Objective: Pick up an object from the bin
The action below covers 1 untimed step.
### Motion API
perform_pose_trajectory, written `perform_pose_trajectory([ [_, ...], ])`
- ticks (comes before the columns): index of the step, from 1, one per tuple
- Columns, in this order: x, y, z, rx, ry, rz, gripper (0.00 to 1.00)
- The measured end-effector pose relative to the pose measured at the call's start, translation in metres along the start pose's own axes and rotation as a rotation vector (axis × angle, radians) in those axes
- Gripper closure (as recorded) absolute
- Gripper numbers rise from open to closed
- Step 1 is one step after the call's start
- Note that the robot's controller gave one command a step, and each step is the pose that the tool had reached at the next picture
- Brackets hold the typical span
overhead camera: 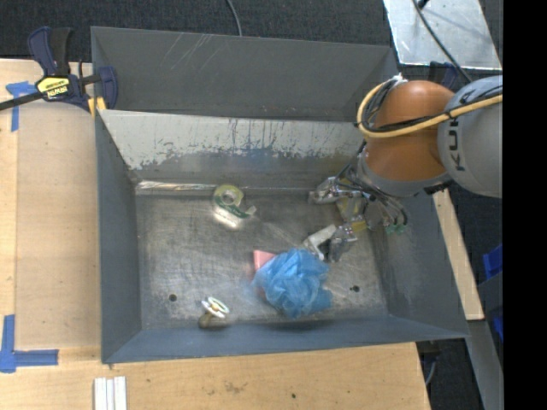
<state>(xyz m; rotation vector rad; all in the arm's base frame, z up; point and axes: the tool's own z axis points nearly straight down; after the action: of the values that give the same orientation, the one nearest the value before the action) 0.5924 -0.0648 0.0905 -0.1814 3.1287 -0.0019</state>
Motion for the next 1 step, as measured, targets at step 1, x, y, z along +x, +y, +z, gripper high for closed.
perform_pose_trajectory([
  [1,-0.0088,0.0012,0.0227,0.004,-0.001,-0.080,0.00],
])
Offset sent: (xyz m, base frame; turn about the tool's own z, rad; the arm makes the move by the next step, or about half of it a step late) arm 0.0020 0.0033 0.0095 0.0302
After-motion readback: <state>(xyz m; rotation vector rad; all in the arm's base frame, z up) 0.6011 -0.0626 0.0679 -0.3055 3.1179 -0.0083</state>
